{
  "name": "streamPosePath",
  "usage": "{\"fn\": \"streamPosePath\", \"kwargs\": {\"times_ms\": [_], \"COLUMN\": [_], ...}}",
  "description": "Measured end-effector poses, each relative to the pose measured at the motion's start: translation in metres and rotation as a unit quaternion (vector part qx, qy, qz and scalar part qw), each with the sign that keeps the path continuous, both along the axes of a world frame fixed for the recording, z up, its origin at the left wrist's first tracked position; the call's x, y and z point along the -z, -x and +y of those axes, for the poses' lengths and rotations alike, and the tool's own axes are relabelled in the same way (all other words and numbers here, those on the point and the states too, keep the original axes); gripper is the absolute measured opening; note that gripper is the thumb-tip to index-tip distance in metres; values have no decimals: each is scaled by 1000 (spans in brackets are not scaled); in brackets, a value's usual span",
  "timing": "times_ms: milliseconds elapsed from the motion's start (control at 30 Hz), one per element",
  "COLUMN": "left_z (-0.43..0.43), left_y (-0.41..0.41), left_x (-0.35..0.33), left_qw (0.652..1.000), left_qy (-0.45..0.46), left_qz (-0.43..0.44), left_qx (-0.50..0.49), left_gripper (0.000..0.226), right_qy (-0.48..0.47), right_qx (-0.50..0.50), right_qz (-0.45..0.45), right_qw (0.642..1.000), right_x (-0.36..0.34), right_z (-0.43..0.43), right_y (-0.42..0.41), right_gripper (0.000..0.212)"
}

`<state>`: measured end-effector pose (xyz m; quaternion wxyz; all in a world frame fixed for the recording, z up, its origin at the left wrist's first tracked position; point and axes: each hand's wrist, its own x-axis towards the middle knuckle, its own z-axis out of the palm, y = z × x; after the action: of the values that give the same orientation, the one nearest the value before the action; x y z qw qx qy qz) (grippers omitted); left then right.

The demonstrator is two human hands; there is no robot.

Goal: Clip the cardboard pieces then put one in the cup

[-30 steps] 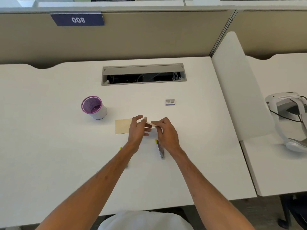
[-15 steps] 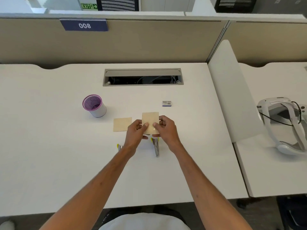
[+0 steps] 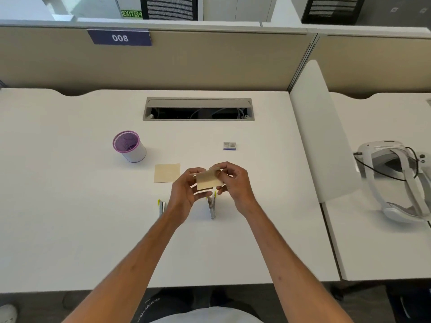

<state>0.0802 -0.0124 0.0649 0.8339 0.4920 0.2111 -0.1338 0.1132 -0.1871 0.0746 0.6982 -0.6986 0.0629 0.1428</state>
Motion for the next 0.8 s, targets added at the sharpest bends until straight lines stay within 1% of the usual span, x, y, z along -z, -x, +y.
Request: {"fn": "streamPosePath", "kwargs": {"times_ms": [33,67,133,167,233,300,500,600,633,667,733,800], "left_z": [-1,-2,-1,0,5,11,22,21,20,20,20,19], "left_y": [1,2,0,-1,-5,-9,-14,-16,-16,-17,-18,-18], "left_x": [0,-1,-1,-1,0,-1,0,-2,-2,-2,-1,-1], "left_qw": [1000,999,995,992,988,989,993,992,991,989,986,985], "left_qy": [21,31,13,-12,-61,-73,-58,-80,-92,-104,-120,-127], "left_qz": [19,41,70,73,60,45,34,24,20,16,9,5], "left_qx": [-1,9,68,102,130,118,99,96,99,102,113,121], "left_gripper": [40,53,81,83,65,50,32,31,32,34,36,36], "right_qy": [-1,-1,0,1,8,11,10,-30,-47,-51,-23,9], "right_qx": [-2,-1,-2,-3,-5,-1,12,34,35,37,46,61], "right_qz": [-6,-11,-19,-23,-29,-31,-13,50,70,84,86,65], "right_qw": [1000,1000,1000,1000,1000,999,1000,998,996,994,995,996], "right_x": [-1,-1,-2,-2,-1,0,7,9,9,9,10,11], "right_z": [0,0,2,3,6,9,17,16,15,14,15,17], "right_y": [-1,-1,-1,-1,-1,0,6,8,8,8,8,9], "right_gripper": [30,34,39,39,41,43,38,28,28,33,41,37]}}
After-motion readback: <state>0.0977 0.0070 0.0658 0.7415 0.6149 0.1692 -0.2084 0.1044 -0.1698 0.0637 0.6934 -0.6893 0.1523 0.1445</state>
